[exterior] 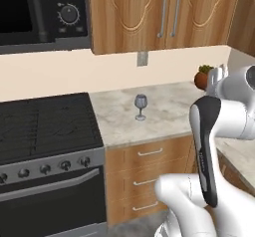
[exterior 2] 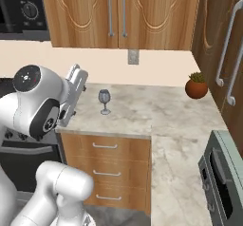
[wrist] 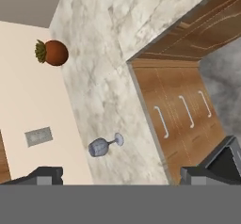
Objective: Retrieve the wine glasses from the counter and place one next to each plate.
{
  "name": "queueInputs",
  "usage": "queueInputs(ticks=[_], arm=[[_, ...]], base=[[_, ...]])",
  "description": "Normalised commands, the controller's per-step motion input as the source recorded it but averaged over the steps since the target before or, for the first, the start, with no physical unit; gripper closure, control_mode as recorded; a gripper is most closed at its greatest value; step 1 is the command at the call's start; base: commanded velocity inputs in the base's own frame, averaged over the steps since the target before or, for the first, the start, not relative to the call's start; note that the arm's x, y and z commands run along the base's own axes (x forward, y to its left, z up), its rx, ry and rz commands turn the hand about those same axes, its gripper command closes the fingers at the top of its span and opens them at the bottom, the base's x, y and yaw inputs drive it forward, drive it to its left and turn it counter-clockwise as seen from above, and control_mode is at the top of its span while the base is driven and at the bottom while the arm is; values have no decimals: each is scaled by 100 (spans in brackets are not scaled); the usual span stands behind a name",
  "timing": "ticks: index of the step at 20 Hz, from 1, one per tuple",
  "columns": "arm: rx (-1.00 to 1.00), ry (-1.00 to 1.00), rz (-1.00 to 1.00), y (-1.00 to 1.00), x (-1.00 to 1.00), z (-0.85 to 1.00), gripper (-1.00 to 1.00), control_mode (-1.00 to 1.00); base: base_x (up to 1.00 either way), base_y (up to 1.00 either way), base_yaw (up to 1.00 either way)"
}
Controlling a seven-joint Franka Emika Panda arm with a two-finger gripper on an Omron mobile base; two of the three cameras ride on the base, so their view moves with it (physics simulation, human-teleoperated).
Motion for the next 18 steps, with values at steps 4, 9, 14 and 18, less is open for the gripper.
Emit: queueInputs(ticks=[4,9,14,18], arm=[[0,0,0,0,0,0,-100,100],[0,0,0,0,0,0,-100,100],[0,0,0,0,0,0,-100,100],[11,0,13,-72,12,-2,-100,-100]], base=[[60,-14,0],[67,-23,0],[17,-40,8],[0,0,0]])
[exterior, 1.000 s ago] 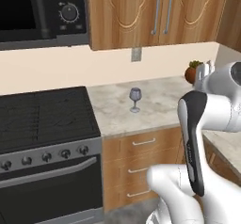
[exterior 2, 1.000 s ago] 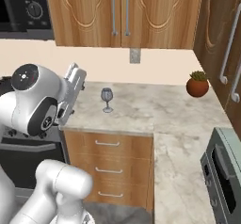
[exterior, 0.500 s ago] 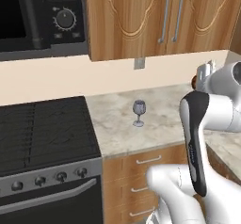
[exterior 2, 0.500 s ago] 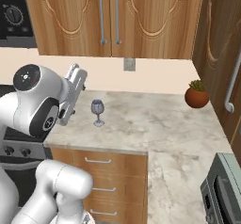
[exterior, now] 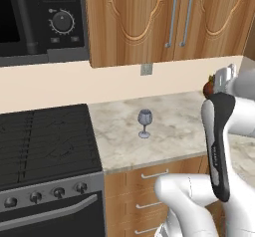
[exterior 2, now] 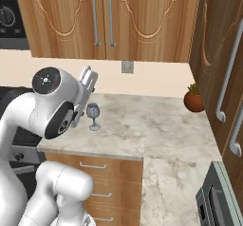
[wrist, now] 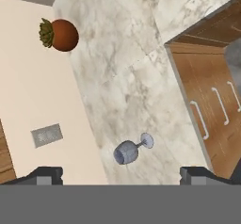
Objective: Retrieve the wine glasses from the counter and place one next to each plate.
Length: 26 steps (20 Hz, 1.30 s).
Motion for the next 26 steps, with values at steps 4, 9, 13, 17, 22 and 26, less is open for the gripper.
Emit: queueInputs(ticks=[4,9,13,17,22,26], arm=[[14,9,22,-82,32,-11,-100,-100],[8,25,16,-11,75,-23,-100,-100],[7,28,21,8,72,-39,-100,-100],[13,31,22,13,85,-50,-100,-100],[31,17,15,4,47,-54,-100,-100],[33,3,7,11,12,-42,-100,-100]], base=[[0,0,0],[0,0,0],[0,0,0],[0,0,0],[0,0,0],[0,0,0]])
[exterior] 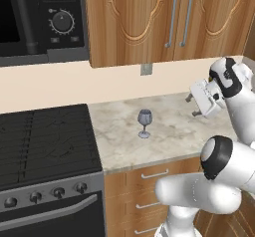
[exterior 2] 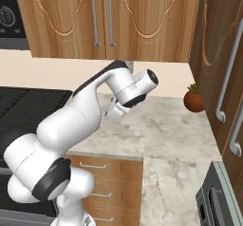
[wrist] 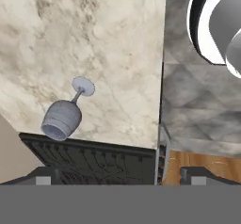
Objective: Retrieve the wine glasses from the counter and place one next to each plate.
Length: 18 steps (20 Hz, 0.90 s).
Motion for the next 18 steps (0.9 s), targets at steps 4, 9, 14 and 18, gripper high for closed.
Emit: queueInputs(ticks=[4,9,14,18], arm=[[16,-2,1,40,-9,-8,-100,-100],[0,-9,17,9,-35,0,-100,-100],[0,-11,45,-1,-43,-4,-100,-100],[0,-1,43,0,-11,-6,-100,-100]], base=[[0,0,0],[0,0,0],[0,0,0],[0,0,0]])
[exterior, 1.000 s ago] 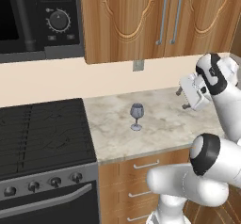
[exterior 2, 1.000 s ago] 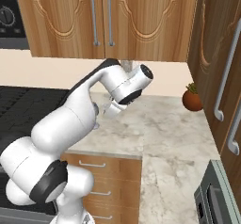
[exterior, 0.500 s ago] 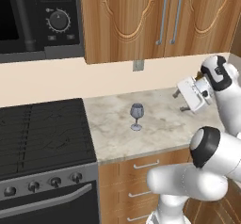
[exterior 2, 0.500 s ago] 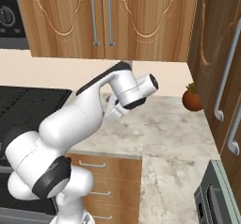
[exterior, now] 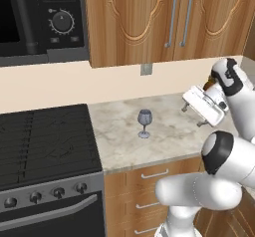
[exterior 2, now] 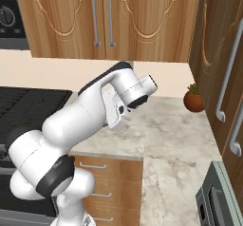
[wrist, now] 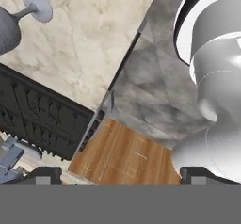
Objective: Retrieve the wine glasses from the counter and place one next to each plate.
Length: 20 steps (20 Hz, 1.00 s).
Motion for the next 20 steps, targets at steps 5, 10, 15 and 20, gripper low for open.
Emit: queueInputs(ticks=[5,10,15,20], arm=[[23,0,-12,0,-2,0,-100,-100],[21,-3,-27,0,-23,0,-100,-100],[16,-5,-24,1,-14,0,-100,-100],[11,0,-9,1,0,0,-100,-100]], base=[[0,0,0],[0,0,0],[0,0,0],[0,0,0]])
